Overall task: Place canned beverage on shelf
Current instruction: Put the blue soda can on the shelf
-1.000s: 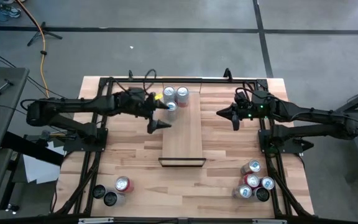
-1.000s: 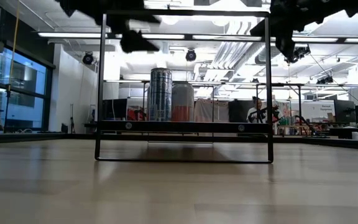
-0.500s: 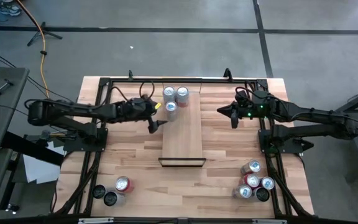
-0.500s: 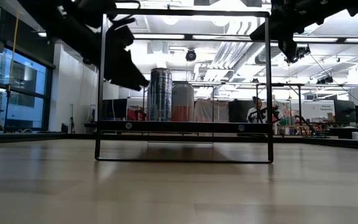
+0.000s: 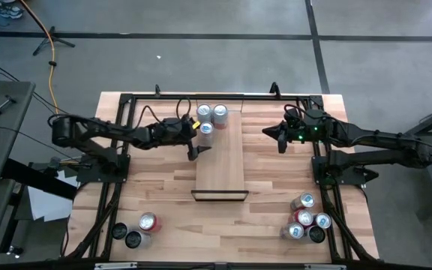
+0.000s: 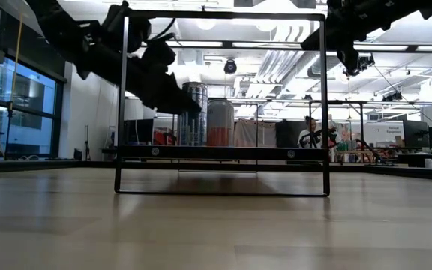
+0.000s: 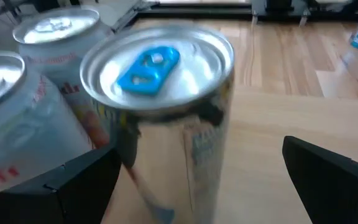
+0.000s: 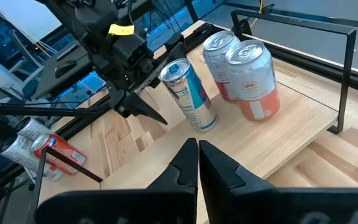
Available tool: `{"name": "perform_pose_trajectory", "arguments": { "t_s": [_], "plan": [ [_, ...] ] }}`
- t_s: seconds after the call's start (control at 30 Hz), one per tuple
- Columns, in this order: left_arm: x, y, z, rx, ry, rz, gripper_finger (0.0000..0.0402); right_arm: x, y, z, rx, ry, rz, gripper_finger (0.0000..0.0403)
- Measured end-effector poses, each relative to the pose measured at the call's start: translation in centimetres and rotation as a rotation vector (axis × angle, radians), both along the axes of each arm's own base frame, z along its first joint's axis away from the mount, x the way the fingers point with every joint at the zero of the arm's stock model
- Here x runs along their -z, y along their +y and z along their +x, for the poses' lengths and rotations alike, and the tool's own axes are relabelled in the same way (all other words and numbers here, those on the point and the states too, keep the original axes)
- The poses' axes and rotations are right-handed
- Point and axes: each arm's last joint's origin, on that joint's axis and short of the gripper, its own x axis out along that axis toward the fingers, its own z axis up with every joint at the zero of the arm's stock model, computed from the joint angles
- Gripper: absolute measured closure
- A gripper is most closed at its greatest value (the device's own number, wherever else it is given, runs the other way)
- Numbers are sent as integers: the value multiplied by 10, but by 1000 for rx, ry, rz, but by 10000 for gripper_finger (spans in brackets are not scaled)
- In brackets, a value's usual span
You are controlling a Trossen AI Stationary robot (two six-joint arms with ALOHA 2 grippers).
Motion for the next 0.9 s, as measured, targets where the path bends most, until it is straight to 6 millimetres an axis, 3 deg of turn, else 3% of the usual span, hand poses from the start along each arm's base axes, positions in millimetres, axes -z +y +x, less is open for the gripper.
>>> {"name": "perform_pose_trajectory", "arguments": {
  "t_s": [0.27,0.63,0.77,0.9],
  "plan": [
    [5,1,4,-11,-11,6,58,0,0,0,4,1,-5,403],
    [-3,3,6,-114,-106,-43,239,0,0,0,3,2,-6,403],
    [-8,-3,4,-179,-166,-192,247,0,0,0,3,3,-6,403],
    [-31,-24,2,-280,-300,-272,237,1,0,0,11,12,-10,403]
  ]
}}
